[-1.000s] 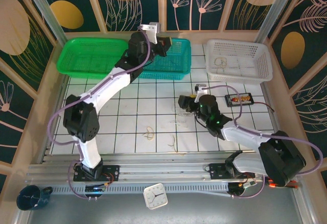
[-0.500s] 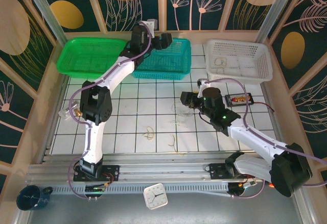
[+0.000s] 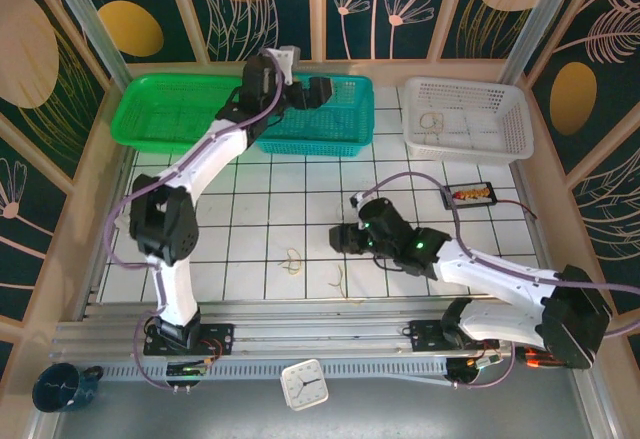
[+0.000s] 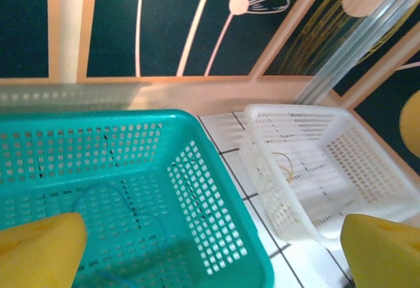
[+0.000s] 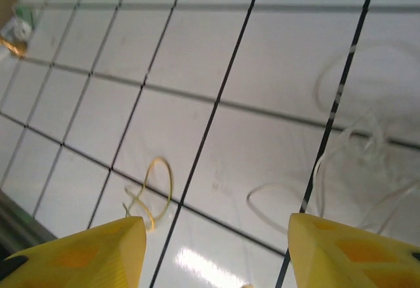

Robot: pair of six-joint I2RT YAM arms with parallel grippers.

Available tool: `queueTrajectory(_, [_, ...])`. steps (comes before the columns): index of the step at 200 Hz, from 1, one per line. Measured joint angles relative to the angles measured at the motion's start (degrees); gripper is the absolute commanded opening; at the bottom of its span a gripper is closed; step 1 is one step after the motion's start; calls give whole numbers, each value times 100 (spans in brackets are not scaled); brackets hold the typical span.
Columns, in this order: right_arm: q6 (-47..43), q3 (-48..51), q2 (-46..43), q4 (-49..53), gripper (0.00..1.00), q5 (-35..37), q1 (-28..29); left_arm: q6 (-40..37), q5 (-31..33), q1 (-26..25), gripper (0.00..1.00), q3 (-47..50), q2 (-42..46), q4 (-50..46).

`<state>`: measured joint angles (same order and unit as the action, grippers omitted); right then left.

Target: Untangle the cables

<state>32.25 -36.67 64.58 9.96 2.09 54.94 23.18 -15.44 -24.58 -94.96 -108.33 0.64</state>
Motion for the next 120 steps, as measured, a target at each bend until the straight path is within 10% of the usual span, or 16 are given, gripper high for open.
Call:
queueTrajectory(87, [822,0,1132,516,56,448,885,549,-129,0,99,2675,2041,866])
queueTrajectory(120, [874,0,1637,354,10,398,931,671,-120,0,99,3025,2363,1040])
